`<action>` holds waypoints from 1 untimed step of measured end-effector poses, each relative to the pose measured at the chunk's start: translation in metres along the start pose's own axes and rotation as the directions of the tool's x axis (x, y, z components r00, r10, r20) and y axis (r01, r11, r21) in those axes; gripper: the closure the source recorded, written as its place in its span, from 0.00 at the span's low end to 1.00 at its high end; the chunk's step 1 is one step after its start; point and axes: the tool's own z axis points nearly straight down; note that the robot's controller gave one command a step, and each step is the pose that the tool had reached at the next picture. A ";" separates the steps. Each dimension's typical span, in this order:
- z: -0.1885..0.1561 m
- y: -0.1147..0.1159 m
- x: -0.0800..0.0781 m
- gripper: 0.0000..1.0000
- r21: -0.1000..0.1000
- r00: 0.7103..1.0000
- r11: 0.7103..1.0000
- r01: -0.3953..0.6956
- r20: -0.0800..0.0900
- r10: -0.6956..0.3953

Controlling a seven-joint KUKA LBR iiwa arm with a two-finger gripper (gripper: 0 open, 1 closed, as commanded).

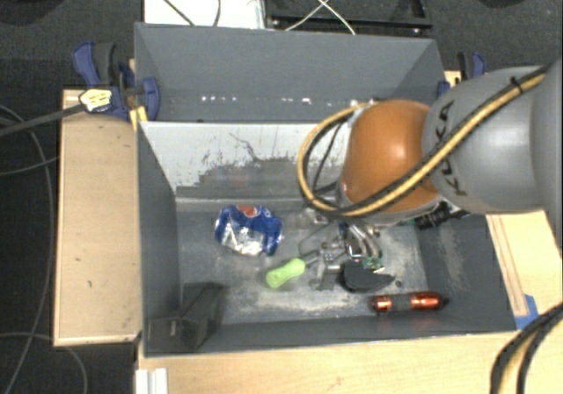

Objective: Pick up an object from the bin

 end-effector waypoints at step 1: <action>-0.005 0.000 -0.002 0.00 -0.001 1.000 1.000 -0.004 0.008 0.004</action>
Offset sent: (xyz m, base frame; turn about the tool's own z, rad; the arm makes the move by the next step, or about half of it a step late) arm 0.0374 -0.0787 -0.0604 -0.1664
